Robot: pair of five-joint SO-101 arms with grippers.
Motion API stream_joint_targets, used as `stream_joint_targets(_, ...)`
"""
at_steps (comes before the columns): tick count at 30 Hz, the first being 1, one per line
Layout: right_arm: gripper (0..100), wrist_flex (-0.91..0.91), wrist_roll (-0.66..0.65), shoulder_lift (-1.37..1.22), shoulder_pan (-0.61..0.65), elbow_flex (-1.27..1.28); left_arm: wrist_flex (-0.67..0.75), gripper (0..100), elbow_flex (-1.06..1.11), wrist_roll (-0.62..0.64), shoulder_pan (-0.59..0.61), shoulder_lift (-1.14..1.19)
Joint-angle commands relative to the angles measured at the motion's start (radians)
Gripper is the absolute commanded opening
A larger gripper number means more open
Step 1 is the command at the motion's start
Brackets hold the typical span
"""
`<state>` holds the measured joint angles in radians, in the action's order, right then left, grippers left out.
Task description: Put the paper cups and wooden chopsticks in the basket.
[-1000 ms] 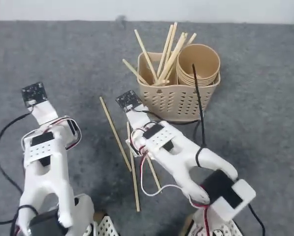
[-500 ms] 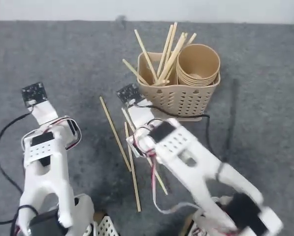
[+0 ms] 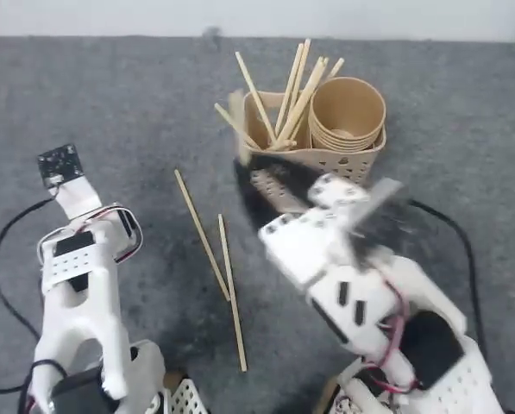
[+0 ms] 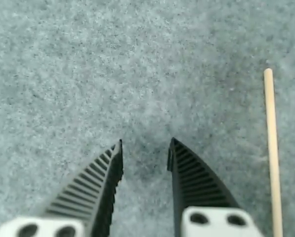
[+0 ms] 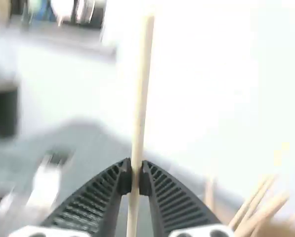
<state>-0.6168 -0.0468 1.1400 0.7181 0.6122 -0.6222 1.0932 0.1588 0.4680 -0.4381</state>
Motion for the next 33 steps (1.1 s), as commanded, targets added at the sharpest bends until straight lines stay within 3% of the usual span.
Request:
stream_joint_targets(1,0.6,0.257,-0.011,-0.031,-0.102,-0.017,0.02,14,-0.042,0.015,0.005,0.0)
stream_joint_targets(7,0.6,0.596,-0.018,-0.211,-0.196,-0.017,0.02,14,-0.042,0.015,0.005,0.0)
stream_joint_targets(16,0.6,0.737,-0.011,-0.553,-0.314,-0.018,0.02,14,-0.042,0.015,0.003,0.0)
stream_joint_targets(21,0.8,0.618,-0.009,-0.619,-0.308,-0.023,0.02,14,-0.042,0.015,0.002,0.0)
stream_joint_targets(26,10.5,0.455,0.064,-0.619,-0.272,-0.069,0.02,14,-0.042,0.015,0.002,0.0)
stream_joint_targets(33,10.7,0.183,0.124,-0.527,-0.268,-0.23,0.02,14,-0.042,0.015,0.002,0.0)
